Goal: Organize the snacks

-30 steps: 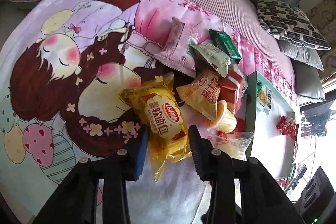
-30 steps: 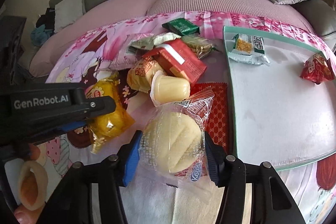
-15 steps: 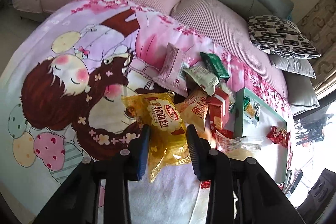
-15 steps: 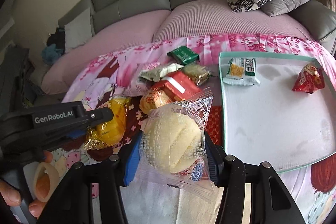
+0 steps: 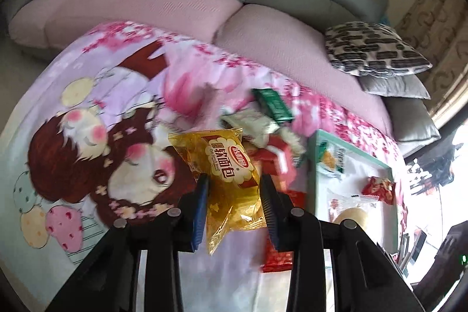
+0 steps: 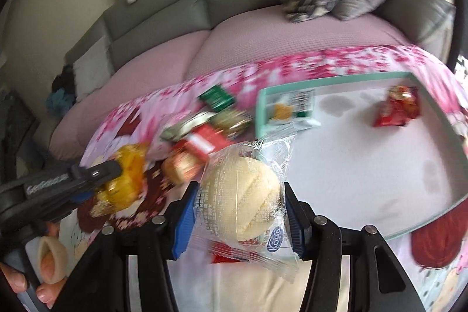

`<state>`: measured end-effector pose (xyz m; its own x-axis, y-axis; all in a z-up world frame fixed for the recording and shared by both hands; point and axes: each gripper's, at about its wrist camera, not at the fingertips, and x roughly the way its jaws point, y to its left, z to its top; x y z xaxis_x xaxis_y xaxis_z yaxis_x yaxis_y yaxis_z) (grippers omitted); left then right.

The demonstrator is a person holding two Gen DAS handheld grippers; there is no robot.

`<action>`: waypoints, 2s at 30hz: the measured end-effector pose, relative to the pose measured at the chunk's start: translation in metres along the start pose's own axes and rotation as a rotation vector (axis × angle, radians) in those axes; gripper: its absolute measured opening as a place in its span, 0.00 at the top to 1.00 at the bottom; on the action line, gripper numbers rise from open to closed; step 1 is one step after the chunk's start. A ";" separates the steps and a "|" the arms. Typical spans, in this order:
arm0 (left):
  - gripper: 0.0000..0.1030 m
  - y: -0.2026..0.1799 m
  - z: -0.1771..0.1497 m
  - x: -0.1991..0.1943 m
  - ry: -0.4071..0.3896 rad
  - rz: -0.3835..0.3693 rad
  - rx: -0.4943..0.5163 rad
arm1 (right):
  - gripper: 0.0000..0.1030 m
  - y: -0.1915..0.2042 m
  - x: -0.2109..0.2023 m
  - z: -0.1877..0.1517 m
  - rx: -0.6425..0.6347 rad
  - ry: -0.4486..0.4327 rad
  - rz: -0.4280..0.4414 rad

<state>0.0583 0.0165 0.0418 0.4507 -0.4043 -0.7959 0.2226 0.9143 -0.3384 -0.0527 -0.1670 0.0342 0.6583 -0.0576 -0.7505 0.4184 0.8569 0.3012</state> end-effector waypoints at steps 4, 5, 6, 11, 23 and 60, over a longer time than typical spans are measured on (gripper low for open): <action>0.65 -0.027 -0.004 0.004 -0.003 -0.054 0.062 | 0.45 -0.043 -0.006 0.010 0.091 -0.029 -0.082; 0.65 -0.035 -0.005 0.005 -0.005 -0.072 0.081 | 0.45 -0.055 -0.008 0.012 0.113 -0.036 -0.108; 0.65 -0.045 -0.006 0.007 -0.006 -0.100 0.113 | 0.45 -0.066 -0.011 0.014 0.137 -0.045 -0.129; 0.71 -0.084 -0.015 0.024 0.017 -0.163 0.203 | 0.45 -0.106 -0.021 0.020 0.222 -0.076 -0.213; 0.74 -0.113 -0.029 0.053 0.093 -0.060 0.293 | 0.45 -0.156 -0.015 0.017 0.326 -0.043 -0.275; 0.67 -0.083 -0.042 0.065 0.158 0.074 0.319 | 0.45 -0.146 -0.002 0.008 0.302 0.053 -0.257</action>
<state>0.0328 -0.0846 -0.0030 0.3423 -0.3058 -0.8884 0.4637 0.8773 -0.1233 -0.1098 -0.2963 -0.0033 0.4781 -0.2170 -0.8511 0.7357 0.6282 0.2531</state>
